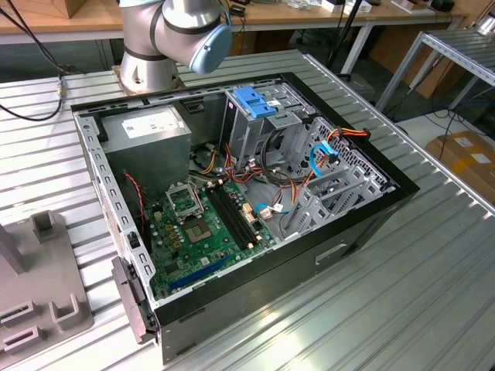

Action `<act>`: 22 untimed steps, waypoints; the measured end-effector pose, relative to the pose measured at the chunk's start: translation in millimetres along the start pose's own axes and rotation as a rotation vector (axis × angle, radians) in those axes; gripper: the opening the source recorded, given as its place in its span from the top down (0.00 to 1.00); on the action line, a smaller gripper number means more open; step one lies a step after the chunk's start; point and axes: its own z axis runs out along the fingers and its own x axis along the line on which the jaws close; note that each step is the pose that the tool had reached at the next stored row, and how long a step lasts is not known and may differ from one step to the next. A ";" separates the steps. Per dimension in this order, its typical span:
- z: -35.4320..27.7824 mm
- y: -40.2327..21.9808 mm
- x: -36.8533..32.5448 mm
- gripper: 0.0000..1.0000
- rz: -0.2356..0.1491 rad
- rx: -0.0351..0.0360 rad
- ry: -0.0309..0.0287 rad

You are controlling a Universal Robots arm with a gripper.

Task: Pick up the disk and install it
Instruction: 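Pick up the disk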

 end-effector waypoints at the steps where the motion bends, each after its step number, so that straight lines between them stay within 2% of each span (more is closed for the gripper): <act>1: 0.0 0.0 0.0 0.64 0.000 0.0001 -0.0001; 8: -5.0 0.1 0.1 0.64 0.000 0.0001 0.0000; 19: -6.7 0.0 0.1 0.64 0.000 0.0001 0.0000; 22: -14.4 0.1 0.2 0.64 0.000 0.0000 0.0001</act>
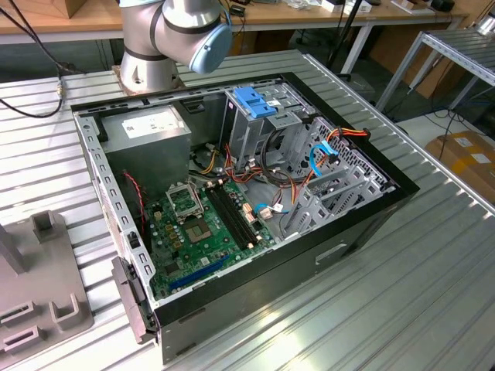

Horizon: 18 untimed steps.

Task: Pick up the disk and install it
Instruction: 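Pick up the disk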

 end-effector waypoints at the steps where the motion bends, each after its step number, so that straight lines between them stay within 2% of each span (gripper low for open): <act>1: -4.5 0.0 0.1 0.64 0.000 0.0000 -0.0001; 8: -29.2 0.1 0.4 0.64 0.000 0.0002 -0.0001; 10: -39.4 0.2 0.6 0.64 0.000 0.0001 -0.0001; 12: -45.0 0.2 0.7 0.64 0.000 0.0000 -0.0001; 13: -47.4 0.2 0.7 0.64 0.000 0.0003 -0.0001; 17: -48.1 0.2 0.7 0.64 0.000 0.0000 0.0000; 18: -50.0 0.2 0.7 0.64 0.000 -0.0001 0.0000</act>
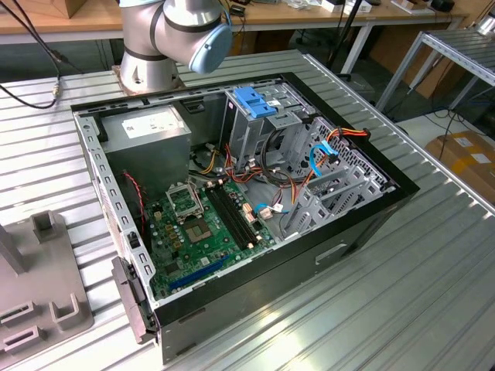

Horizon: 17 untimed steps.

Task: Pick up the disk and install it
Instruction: 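Pick up the disk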

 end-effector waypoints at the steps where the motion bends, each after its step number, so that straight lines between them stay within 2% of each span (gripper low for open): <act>1: -1.9 0.0 0.0 0.64 0.000 0.0002 -0.0001; 4: -8.9 0.1 0.1 0.64 0.000 0.0002 -0.0001; 6: -16.3 0.1 0.3 0.64 0.000 0.0002 -0.0001; 12: -18.7 0.1 0.3 0.64 0.000 -0.0001 0.0000; 15: -22.7 0.1 0.3 0.64 0.000 0.0003 -0.0001; 17: -27.8 0.1 0.4 0.64 0.000 0.0003 -0.0001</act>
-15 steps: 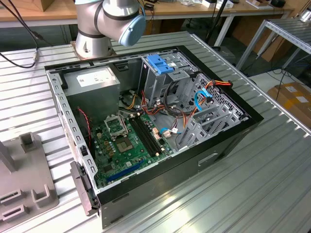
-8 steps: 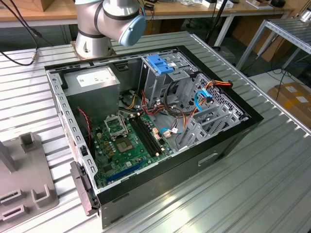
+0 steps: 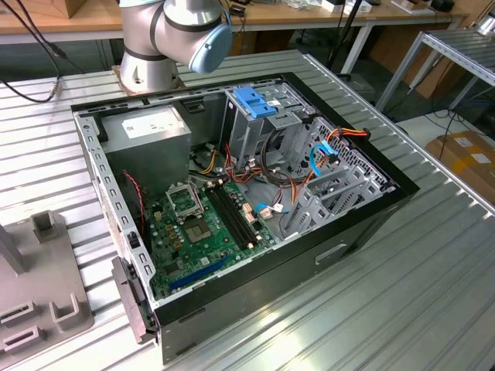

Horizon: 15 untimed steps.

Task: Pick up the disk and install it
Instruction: 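Pick up the disk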

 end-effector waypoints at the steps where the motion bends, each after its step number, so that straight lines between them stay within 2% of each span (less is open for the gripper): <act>1: -1.7 0.0 0.0 0.64 0.000 0.0000 0.0000; 4: -12.0 0.1 0.2 0.64 0.000 0.0000 0.0000; 5: -13.6 0.1 0.2 0.64 0.000 0.0001 0.0000; 13: -14.0 0.0 0.2 0.64 0.000 0.0000 0.0000; 15: -16.1 0.0 0.2 0.64 0.000 -0.0003 0.0002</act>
